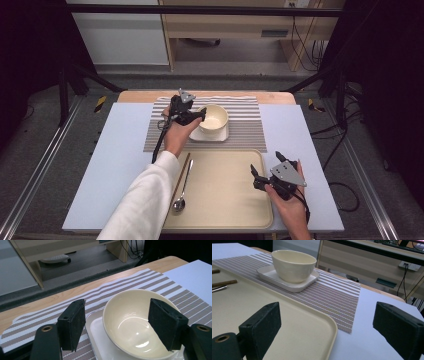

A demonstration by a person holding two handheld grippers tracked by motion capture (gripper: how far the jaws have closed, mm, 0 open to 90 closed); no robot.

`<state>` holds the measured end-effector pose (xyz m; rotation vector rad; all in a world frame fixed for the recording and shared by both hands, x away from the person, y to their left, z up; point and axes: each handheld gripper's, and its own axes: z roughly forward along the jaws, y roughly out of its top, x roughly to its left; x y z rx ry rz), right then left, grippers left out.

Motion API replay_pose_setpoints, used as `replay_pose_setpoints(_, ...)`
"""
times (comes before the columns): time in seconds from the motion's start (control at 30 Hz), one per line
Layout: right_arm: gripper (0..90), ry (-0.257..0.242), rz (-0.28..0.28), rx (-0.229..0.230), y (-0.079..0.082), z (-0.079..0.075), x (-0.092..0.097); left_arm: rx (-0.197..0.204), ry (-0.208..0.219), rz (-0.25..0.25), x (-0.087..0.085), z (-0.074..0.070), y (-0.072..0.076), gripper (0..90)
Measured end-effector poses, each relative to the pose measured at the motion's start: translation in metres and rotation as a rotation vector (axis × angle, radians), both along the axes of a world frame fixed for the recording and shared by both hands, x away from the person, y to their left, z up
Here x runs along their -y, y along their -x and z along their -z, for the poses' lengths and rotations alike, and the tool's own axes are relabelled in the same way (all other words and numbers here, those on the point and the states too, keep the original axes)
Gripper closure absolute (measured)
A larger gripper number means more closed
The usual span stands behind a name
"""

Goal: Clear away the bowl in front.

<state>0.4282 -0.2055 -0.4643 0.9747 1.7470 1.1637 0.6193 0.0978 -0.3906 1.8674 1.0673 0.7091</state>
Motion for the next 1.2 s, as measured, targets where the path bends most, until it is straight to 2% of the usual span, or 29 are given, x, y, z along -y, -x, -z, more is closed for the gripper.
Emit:
replay_pose_setpoints(0.47,8.2,-0.007,-0.001,-0.001,0.0,0.0,0.0,-0.02,-0.016,-0.006,0.007,0.013,-0.007,31.3)
replay_pose_setpoints(1.2,8.2,-0.01,-0.004,-0.004,0.0,0.0,0.0,-0.025,-0.025,-0.039,0.006,0.021,-0.01,36.3)
